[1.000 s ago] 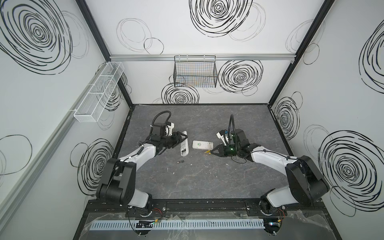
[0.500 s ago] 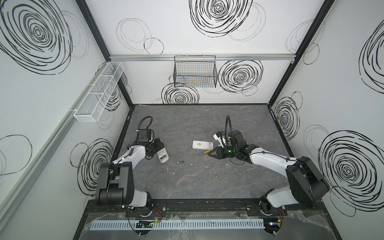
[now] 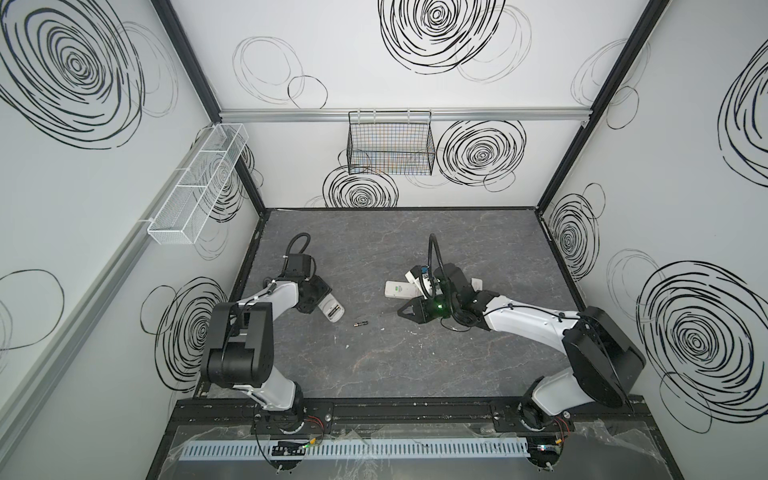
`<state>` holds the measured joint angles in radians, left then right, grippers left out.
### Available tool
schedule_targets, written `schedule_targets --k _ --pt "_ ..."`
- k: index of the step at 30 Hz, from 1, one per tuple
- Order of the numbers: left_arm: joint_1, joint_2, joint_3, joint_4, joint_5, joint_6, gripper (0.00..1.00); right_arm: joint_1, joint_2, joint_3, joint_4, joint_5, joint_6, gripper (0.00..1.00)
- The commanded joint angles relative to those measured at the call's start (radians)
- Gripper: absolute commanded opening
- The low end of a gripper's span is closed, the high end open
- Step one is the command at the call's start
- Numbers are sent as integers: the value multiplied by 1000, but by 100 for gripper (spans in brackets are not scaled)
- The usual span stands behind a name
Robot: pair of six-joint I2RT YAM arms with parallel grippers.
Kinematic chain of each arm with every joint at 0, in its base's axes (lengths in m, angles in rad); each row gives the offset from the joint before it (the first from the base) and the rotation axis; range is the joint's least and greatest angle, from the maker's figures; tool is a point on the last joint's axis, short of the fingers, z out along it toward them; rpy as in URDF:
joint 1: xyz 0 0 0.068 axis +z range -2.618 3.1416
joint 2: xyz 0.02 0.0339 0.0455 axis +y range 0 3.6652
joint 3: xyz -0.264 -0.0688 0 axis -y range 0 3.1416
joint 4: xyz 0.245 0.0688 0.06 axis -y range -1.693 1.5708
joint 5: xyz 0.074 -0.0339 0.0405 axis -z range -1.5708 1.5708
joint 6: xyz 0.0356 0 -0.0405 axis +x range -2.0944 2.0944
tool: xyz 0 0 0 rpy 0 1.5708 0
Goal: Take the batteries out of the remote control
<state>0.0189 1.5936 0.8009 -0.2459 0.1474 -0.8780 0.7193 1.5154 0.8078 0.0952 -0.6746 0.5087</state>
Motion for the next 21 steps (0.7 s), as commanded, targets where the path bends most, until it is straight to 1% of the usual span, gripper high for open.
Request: schedule_targets --k 1,3,7,9,12,15,18,20,21 --pt "-20 7 16 0 -40 -132 14 23 12 44 48 49 19 0" --pt "-35 64 58 6 -37 -144 18 20 19 45 55 57 21 0" --pt "-84 183 201 -30 -72 -97 27 22 48 56 72 54 30 0" --pt "-89 228 245 -41 -57 -88 39 27 69 69 73 51 30 0" --pt "-88 262 247 -15 6 -93 59 32 103 97 69 49 25 0" --pt "-84 242 208 28 52 -111 70 38 139 127 75 47 22 0" --pt "-58 179 161 72 88 -112 77 45 193 170 85 41 23 0" --pt "-27 135 124 112 132 -119 87 52 242 217 92 28 24 0" --pt "-12 118 109 128 150 -124 91 55 262 241 91 26 22 0"
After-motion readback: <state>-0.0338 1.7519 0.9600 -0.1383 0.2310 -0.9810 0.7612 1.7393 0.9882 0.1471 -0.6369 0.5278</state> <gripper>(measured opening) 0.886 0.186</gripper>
